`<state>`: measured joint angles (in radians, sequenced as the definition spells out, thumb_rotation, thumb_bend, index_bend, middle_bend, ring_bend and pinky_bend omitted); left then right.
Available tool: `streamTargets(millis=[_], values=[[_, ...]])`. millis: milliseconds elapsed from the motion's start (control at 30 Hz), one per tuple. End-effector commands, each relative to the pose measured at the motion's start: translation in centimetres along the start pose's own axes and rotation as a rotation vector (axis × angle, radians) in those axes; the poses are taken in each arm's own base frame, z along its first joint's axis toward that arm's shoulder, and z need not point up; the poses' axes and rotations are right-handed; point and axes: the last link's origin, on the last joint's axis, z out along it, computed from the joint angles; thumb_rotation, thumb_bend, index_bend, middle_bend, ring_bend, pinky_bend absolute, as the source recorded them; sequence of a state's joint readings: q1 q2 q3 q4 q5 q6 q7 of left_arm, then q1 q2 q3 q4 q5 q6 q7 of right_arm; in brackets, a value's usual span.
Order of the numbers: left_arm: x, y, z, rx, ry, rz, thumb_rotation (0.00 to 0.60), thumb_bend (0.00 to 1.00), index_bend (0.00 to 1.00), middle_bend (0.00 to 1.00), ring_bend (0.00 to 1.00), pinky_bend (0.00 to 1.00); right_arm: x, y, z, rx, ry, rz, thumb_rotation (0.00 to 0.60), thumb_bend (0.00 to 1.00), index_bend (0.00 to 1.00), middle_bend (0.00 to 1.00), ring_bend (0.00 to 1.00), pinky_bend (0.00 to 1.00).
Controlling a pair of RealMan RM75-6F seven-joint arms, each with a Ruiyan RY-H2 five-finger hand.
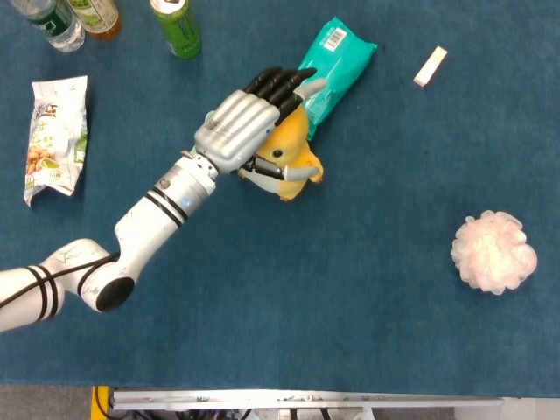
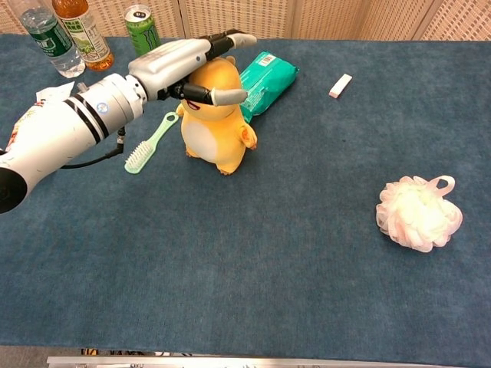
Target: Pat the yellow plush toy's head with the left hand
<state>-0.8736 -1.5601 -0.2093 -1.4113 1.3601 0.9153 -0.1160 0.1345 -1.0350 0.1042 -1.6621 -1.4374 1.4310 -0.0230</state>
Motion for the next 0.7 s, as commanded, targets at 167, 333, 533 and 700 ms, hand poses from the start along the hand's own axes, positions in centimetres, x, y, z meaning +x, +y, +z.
streamTargets(millis=[167,333,533,700], values=[[0.6,-0.3,1.4,0.019,0.017,-0.029,0.137,0.07,0.0,0.0,0.0,0.0,0.1,0.2,-0.1,-0.006,0.002,-0.001,0.6,0.16,0.25,0.38,0.3,0.3],[0.3,-0.8,2.3,0.044,0.008,-0.026,0.133,0.07,0.0,0.0,0.0,0.0,0.0,0.2,-0.2,-0.009,-0.001,-0.001,0.6,0.15,0.25,0.38,0.3,0.3],[-0.3,-1.0,1.9,0.049,-0.015,-0.004,0.135,0.07,0.0,0.0,0.0,0.0,0.1,0.3,-0.2,-0.013,0.001,-0.002,0.6,0.16,0.25,0.38,0.3,0.3],[-1.1,-0.9,1.1,0.041,-0.042,0.008,0.135,0.07,0.0,0.0,0.0,0.0,0.0,0.2,-0.2,-0.008,-0.001,-0.001,0.6,0.16,0.25,0.38,0.3,0.3]])
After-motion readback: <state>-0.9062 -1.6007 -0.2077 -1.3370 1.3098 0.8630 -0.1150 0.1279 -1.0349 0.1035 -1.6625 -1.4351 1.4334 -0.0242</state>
